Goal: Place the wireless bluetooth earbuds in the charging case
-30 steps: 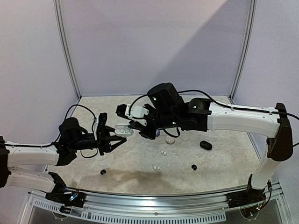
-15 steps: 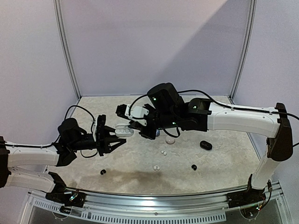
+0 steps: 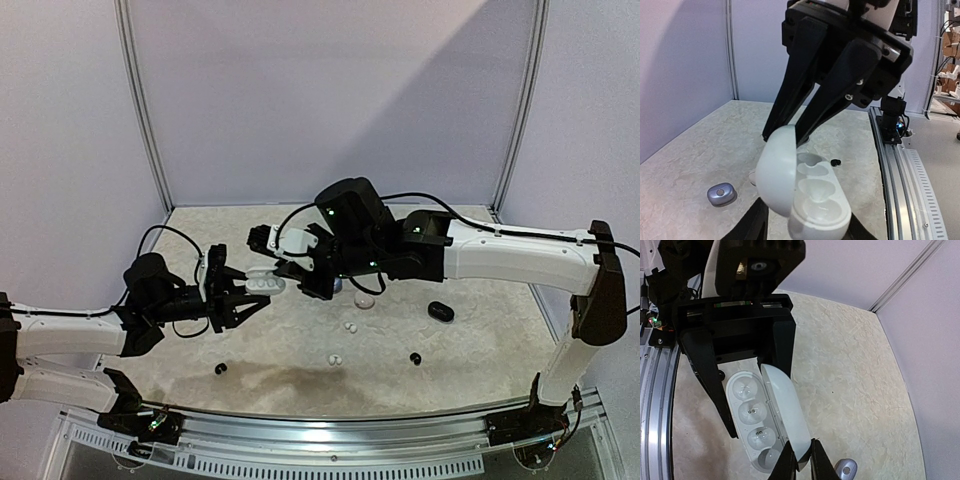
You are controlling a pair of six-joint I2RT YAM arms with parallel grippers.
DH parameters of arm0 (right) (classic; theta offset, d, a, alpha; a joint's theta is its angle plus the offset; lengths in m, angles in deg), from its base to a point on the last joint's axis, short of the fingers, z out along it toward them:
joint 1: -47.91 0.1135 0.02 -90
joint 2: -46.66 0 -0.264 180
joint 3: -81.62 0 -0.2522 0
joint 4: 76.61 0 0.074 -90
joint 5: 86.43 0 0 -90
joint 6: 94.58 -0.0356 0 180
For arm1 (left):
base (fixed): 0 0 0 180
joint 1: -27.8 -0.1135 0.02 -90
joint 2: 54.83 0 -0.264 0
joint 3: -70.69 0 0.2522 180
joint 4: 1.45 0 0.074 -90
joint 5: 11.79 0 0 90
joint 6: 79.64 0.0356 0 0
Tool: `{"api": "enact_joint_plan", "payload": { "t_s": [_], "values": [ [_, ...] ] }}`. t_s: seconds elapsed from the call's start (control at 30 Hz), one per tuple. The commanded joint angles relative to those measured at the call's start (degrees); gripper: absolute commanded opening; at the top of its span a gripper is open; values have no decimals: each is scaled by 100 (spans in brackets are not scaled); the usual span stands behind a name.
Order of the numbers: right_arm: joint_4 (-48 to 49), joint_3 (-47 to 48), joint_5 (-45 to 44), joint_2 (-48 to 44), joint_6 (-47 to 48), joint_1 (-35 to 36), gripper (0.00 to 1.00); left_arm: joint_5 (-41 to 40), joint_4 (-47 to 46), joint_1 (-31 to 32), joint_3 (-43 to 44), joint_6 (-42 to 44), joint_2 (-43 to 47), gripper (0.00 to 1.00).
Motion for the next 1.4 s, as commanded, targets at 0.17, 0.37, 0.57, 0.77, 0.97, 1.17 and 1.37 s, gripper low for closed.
{"api": "enact_joint_plan", "payload": {
  "t_s": [0.17, 0.37, 0.57, 0.77, 0.97, 1.17, 1.37],
  "values": [
    [-33, 59, 119, -66, -10, 37, 11, 205, -158, 3, -49, 152, 24, 35],
    [-55, 73, 102, -48, -1, 37, 11, 230, -167, 3, -40, 112, 24, 31],
    [-66, 80, 109, -33, -1, 32, 11, 242, -202, 3, -35, 96, 15, 37],
    [-73, 86, 101, -37, -1, 37, 10, 325, -183, 3, -22, 80, -2, 20],
    [-64, 91, 88, -61, -27, 37, 10, 300, -133, 3, -22, 73, -2, 2],
    [-269, 233, 314, -21, -243, -92, 21, 440, -122, 3, -31, 254, -2, 0],
    [-578, 478, 1213, 248, -844, -473, 32, 705, -96, 3, -14, 490, -36, 0]
  ]
}}
